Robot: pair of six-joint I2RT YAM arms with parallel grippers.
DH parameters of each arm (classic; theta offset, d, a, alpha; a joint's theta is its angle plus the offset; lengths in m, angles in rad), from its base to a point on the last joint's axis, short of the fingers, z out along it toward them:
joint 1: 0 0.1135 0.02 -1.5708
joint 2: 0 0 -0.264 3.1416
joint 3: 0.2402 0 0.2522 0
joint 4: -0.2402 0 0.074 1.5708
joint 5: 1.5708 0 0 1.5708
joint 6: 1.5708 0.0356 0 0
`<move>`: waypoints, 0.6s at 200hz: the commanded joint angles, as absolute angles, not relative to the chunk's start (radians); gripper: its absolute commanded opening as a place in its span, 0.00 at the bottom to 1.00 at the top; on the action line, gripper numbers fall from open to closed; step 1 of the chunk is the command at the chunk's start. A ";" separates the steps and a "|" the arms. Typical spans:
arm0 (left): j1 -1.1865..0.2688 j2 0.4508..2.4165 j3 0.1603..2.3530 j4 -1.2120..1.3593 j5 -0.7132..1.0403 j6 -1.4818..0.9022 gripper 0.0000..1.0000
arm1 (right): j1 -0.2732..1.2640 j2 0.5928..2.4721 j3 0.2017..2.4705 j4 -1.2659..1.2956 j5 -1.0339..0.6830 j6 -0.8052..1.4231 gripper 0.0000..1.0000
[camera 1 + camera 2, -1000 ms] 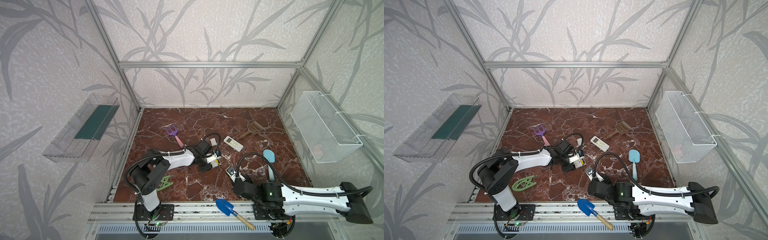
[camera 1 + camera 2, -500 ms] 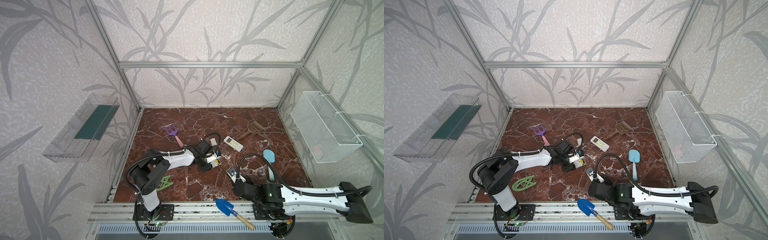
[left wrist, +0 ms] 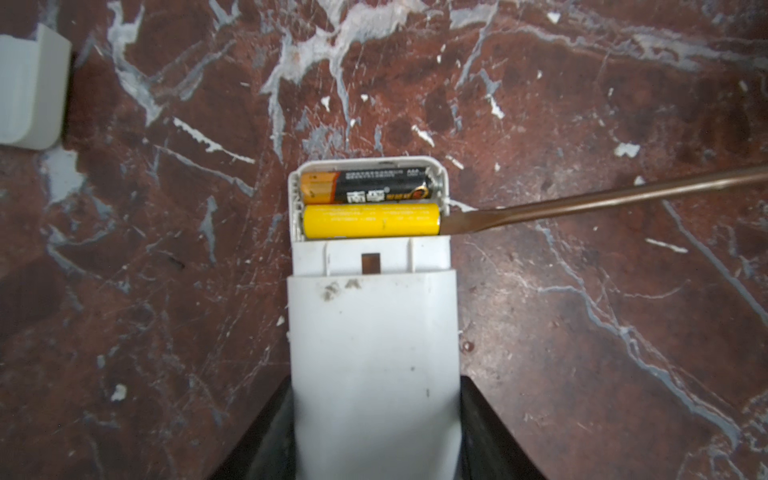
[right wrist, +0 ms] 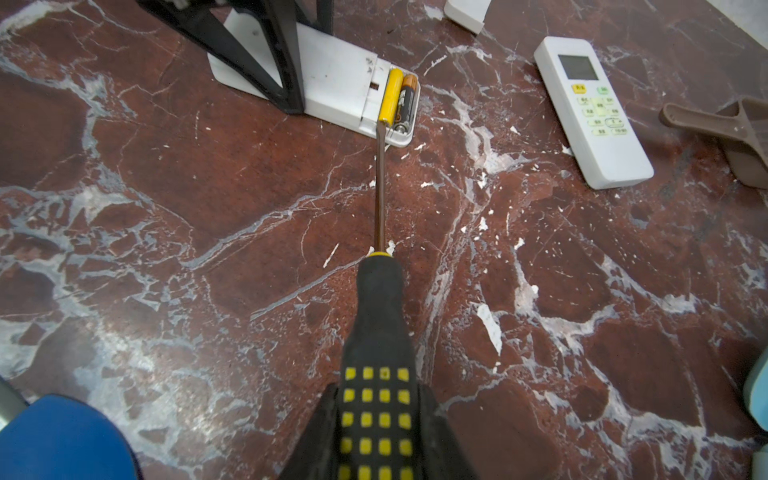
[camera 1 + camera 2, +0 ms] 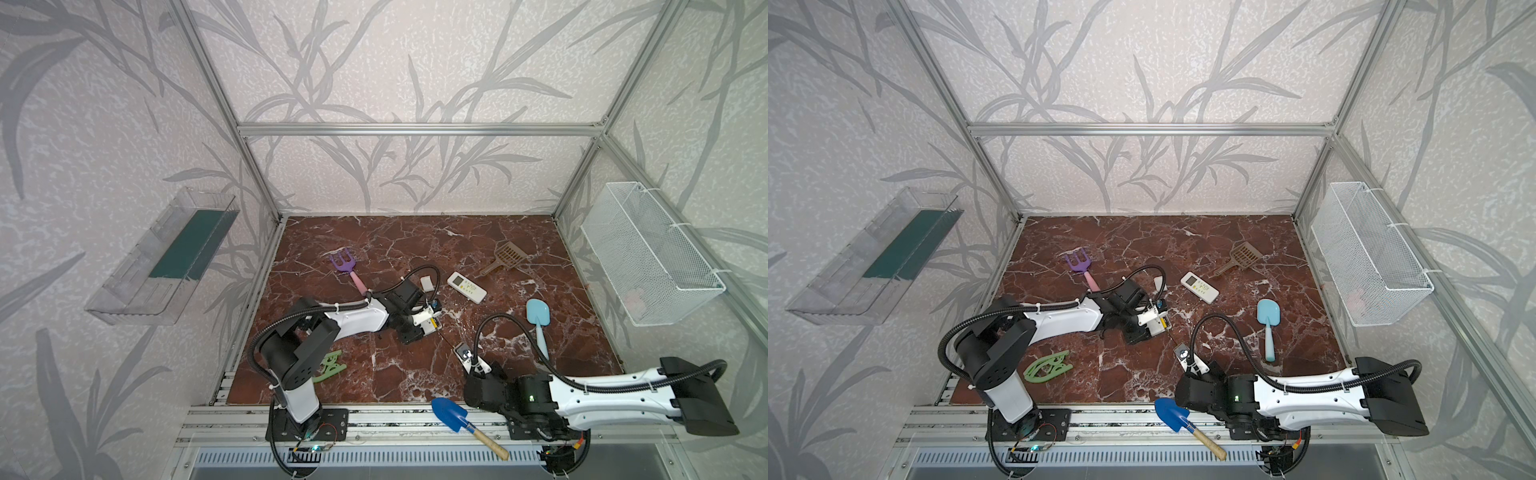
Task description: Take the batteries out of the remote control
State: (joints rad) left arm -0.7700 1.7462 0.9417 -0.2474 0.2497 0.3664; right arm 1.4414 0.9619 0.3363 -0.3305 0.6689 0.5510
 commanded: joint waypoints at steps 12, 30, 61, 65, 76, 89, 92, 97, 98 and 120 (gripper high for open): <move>-0.781 1.759 0.914 -0.265 0.337 0.399 0.33 | 1.442 0.936 0.267 -0.135 0.724 0.557 0.00; -0.782 1.758 0.912 -0.265 0.339 0.394 0.32 | 1.442 0.931 0.254 -0.131 0.739 0.552 0.00; -0.781 1.762 0.913 -0.265 0.339 0.379 0.32 | 1.442 0.953 0.239 -0.126 0.747 0.566 0.00; -0.781 1.763 0.912 -0.264 0.340 0.377 0.32 | 1.442 0.959 0.236 -0.123 0.748 0.567 0.00; -0.781 1.767 0.911 -0.259 0.341 0.373 0.31 | 1.444 0.976 0.225 -0.114 0.750 0.575 0.00; -0.781 1.772 0.912 -0.258 0.342 0.367 0.31 | 1.444 0.998 0.209 -0.078 0.750 0.576 0.00; -0.781 1.772 0.913 -0.258 0.343 0.367 0.31 | 1.445 1.003 0.205 -0.076 0.752 0.578 0.00; -0.782 1.773 0.912 -0.258 0.344 0.366 0.31 | 1.446 1.012 0.201 -0.068 0.753 0.580 0.00; -0.781 1.772 0.912 -0.258 0.343 0.365 0.31 | 1.447 1.014 0.199 -0.066 0.754 0.580 0.00; -0.782 1.778 0.911 -0.256 0.347 0.359 0.30 | 1.455 1.047 0.184 -0.019 0.759 0.567 0.00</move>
State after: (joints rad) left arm -0.7643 1.7462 0.9394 -0.2363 0.2523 0.3397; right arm 1.4532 1.0119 0.2028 -0.1146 0.7151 0.5579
